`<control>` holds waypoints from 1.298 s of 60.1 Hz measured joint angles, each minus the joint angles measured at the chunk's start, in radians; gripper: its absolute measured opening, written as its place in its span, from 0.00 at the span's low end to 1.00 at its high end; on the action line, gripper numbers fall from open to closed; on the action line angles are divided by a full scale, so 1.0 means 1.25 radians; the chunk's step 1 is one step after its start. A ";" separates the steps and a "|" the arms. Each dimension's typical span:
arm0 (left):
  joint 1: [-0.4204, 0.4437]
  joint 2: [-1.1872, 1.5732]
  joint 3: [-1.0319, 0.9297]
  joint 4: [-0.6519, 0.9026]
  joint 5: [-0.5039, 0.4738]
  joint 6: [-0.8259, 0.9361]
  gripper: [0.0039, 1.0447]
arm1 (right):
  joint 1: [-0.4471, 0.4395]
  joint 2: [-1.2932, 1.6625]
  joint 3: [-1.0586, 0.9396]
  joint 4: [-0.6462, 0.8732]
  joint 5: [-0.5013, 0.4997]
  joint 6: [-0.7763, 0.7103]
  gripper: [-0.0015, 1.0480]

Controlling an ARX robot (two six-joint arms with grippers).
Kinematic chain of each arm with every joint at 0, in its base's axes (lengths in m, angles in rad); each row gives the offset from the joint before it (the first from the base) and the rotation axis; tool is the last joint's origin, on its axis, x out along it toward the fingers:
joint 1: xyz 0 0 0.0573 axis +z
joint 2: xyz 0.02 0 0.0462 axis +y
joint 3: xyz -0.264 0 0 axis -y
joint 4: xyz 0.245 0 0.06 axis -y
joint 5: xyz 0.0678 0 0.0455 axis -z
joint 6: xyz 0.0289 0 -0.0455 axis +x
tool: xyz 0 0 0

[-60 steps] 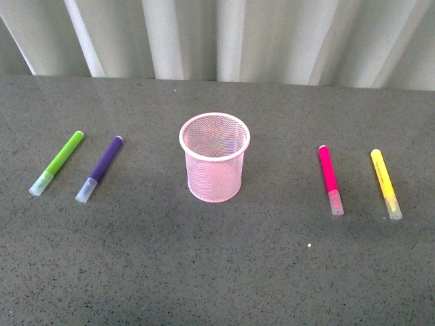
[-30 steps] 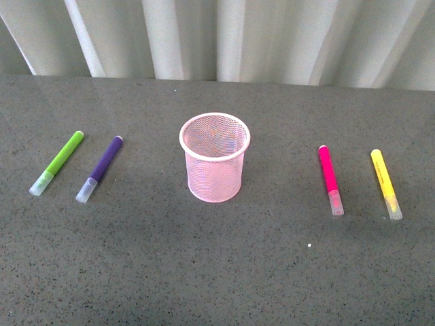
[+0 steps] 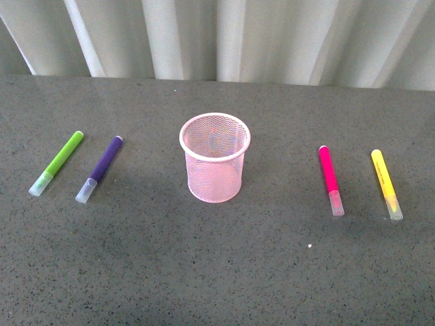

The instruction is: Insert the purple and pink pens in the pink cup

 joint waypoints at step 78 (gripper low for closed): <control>-0.071 1.091 0.660 -0.078 0.527 0.128 0.94 | 0.000 0.000 0.000 0.000 0.000 0.000 0.93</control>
